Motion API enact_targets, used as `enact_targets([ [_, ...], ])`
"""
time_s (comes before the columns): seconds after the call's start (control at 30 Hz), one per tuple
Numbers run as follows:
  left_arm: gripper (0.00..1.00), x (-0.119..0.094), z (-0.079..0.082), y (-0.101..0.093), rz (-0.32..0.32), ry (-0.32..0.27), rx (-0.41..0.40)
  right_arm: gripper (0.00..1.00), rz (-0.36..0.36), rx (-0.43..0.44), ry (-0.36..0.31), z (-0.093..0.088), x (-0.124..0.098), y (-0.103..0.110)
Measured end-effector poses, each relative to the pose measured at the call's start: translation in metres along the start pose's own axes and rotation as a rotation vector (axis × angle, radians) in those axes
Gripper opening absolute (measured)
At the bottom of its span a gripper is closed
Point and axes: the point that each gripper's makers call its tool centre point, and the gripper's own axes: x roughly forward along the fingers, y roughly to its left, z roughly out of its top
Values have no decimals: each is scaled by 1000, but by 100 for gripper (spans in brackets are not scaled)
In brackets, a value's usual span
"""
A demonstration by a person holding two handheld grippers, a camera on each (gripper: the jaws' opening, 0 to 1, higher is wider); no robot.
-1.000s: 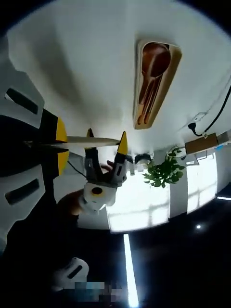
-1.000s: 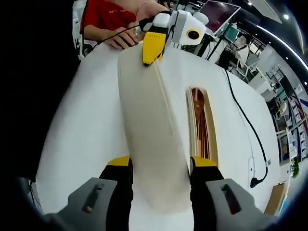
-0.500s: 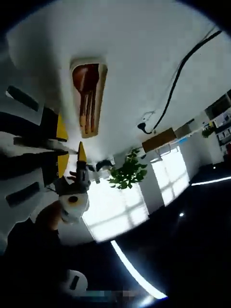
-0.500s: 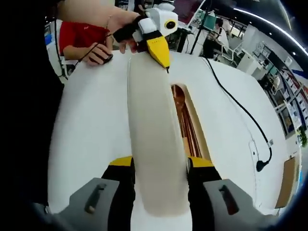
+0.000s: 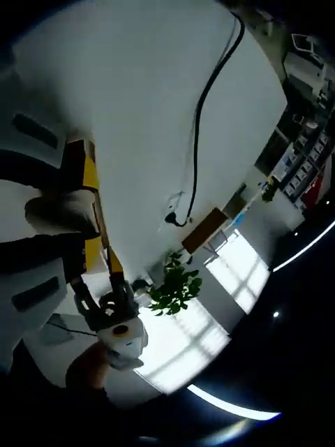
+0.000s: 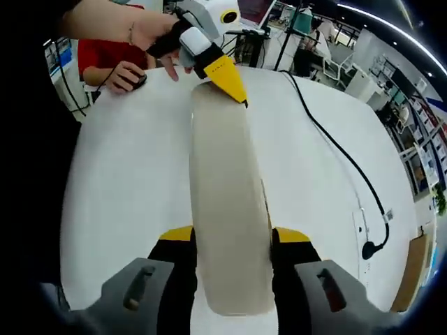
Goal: Arrange the utensils inside the cutlery case until each visible utensil rests in its matching compartment.
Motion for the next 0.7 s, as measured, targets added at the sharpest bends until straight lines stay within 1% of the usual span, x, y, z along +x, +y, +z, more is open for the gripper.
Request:
enact_targets([
  [0.07,26,3,5,7,33,-9,7,40,40,31,0,3,5,-3],
  [0.1,27,5,8,11,43,-7,12,40,42,29,2,4,7,-7],
  [0.13,27,6,9,12,41,-5,1,40,46,25,9,3,9,-9],
  [0.2,27,9,10,18,55,6,-17,40,77,31,26,2,11,-11],
  [0.27,28,11,10,22,72,14,-16,39,98,39,28,2,13,-12],
  [0.33,28,13,10,25,79,13,-11,39,102,35,34,1,15,-14],
  [0.5,29,18,5,30,97,34,2,39,147,51,67,-5,20,-11],
  [0.7,30,21,1,36,132,51,45,39,166,46,107,-11,27,-10],
])
